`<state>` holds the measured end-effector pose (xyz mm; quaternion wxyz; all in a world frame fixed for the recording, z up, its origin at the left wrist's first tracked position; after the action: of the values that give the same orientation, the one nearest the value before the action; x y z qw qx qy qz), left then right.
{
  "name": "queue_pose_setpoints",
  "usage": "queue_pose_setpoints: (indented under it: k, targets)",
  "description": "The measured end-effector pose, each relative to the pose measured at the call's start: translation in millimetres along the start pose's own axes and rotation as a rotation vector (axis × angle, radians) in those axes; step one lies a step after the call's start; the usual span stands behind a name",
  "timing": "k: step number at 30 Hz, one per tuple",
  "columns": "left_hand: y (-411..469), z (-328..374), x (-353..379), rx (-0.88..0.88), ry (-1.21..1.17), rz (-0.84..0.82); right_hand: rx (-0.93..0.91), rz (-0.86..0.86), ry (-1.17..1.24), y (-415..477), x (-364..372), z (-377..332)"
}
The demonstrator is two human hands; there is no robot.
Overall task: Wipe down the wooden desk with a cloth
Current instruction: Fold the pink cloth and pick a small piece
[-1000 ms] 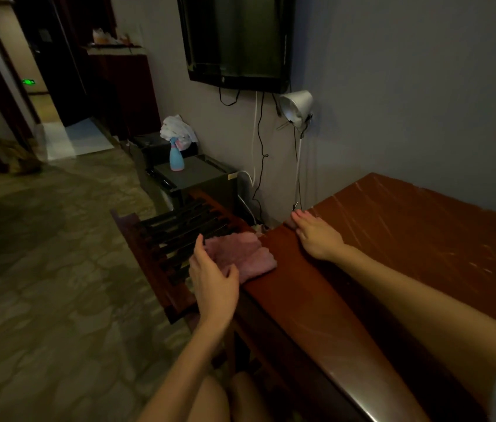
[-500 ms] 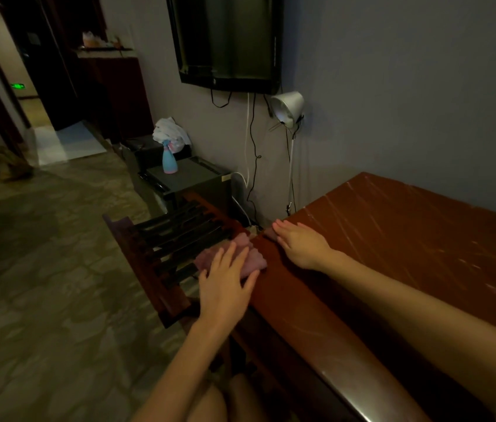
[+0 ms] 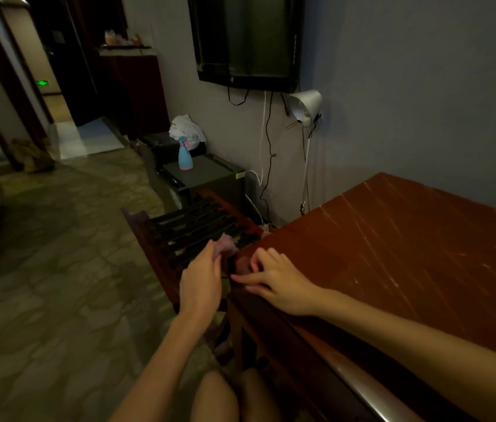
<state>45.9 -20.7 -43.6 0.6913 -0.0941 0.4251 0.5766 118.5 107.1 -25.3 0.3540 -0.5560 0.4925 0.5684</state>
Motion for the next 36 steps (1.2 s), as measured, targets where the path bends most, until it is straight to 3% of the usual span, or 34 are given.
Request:
queue_pose_setpoints:
  k: [5,9,15,21,27,32,36]
  targets:
    - [-6,0,-17,0.031,-0.05,0.075,0.186,-0.019,-0.034,51,6,33]
    - [-10,-14,-32,0.041,-0.045,0.129,0.318,0.005,-0.042,31,-2,77]
    - [-8,-11,-5,0.013,-0.074,0.034,0.184,-0.031,-0.118,-28,2,41]
    - [-10,-19,-1,0.023,-0.073,0.036,0.038,-0.025,-0.078,21,10,-3]
    - [-11,-40,-20,-0.009,-0.051,0.087,0.17,-0.024,-0.008,67,10,52]
    - [-9,-11,-22,0.116,-0.109,0.129,0.356,-0.001,-0.039,22,-3,114]
    - [0,8,-7,0.184,-0.103,0.116,0.36,0.044,0.157,-23,-8,90]
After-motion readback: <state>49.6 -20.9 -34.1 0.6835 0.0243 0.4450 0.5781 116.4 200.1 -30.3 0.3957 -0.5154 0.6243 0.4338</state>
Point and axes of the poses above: each hand's wrist, its own y-axis towards the middle knuckle, its own x-axis out of the palm, z = x × y, the point moved 6 cm from there along y, towards the middle knuckle, and after that the axes turned 3 degrees about x, right-handed, at the moved point
